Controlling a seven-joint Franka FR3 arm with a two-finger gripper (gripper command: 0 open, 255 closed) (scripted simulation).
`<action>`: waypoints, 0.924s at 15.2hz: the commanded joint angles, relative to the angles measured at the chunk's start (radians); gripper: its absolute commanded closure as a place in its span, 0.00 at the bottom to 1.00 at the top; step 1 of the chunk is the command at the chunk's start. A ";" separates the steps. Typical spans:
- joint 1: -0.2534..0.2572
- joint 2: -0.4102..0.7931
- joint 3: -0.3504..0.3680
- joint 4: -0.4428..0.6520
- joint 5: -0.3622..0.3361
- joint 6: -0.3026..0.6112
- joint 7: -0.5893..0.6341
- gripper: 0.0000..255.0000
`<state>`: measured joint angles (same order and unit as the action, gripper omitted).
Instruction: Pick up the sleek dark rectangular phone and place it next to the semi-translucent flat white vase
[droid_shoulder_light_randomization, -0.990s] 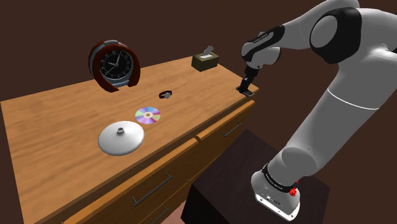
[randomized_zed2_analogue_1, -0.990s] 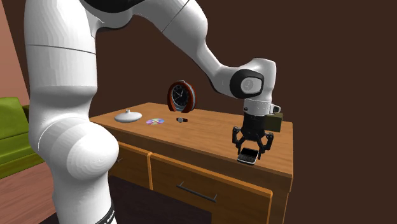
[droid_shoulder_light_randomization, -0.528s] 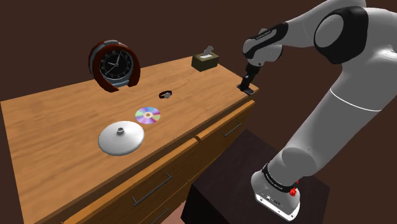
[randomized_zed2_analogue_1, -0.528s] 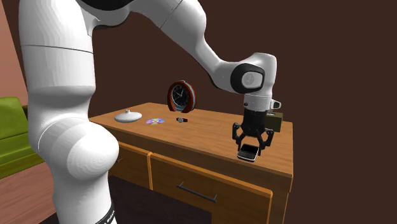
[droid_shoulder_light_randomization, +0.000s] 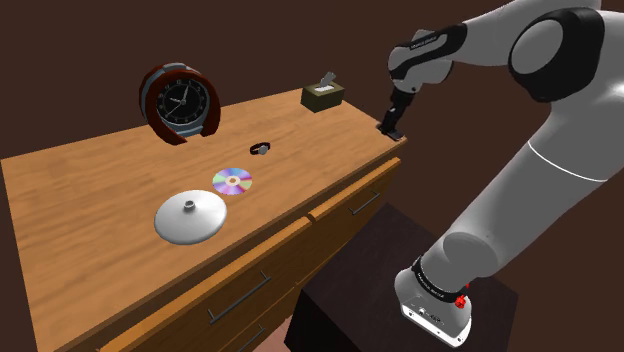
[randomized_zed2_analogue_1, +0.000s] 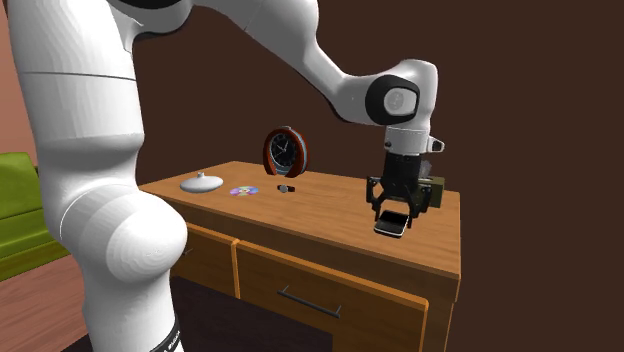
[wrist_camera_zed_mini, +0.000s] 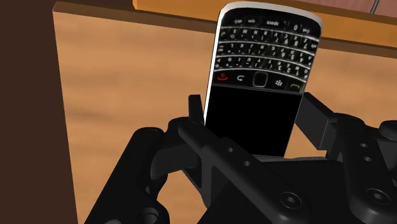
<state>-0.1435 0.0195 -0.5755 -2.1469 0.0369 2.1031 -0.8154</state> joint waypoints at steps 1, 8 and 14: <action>0.001 -0.013 0.000 0.013 -0.008 -0.024 0.006 1.00; 0.003 -0.054 0.004 0.070 -0.034 -0.115 0.027 1.00; 0.005 -0.080 0.008 0.127 -0.048 -0.194 0.039 1.00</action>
<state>-0.1380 -0.0544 -0.5681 -2.0276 -0.0077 1.9222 -0.7783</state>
